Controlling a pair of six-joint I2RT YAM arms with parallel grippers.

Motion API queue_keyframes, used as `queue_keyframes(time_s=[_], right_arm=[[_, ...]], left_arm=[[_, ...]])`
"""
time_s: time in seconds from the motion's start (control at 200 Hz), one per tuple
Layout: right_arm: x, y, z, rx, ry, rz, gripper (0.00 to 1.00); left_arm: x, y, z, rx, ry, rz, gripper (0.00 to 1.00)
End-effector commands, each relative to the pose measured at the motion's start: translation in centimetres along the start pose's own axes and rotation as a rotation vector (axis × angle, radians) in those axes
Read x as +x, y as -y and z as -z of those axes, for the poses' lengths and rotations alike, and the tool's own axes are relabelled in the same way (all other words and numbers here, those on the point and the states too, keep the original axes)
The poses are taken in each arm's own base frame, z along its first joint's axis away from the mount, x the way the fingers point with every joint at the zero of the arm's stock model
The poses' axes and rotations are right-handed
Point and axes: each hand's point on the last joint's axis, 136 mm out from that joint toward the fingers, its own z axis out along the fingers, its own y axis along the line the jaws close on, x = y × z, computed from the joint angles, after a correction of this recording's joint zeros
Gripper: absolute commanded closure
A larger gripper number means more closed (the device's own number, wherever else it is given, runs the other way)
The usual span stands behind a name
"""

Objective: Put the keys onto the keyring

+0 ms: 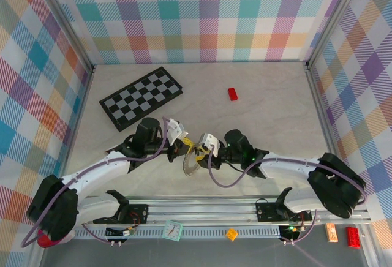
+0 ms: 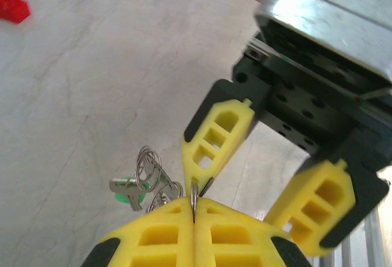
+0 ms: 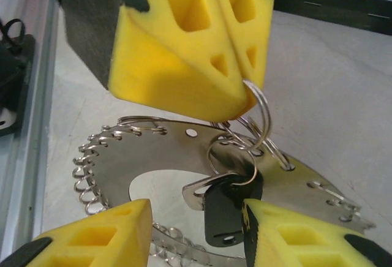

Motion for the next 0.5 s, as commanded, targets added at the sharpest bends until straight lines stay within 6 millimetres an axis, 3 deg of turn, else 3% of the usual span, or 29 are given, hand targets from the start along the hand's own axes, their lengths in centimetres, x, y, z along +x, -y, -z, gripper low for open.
queue_keyframes(time_s=[0.0,0.495], right_arm=[[-0.5,0.8,-0.4,0.076,0.033,0.001,0.55],[-1.1,2.7,-1.4,0.255,0.054,0.045,0.55]], left_arm=[[-2.9,-0.5,0.8,-0.093,0.077,0.099,1.00],[-2.7,-0.5,1.0,-0.170,0.083,0.323,1.00]])
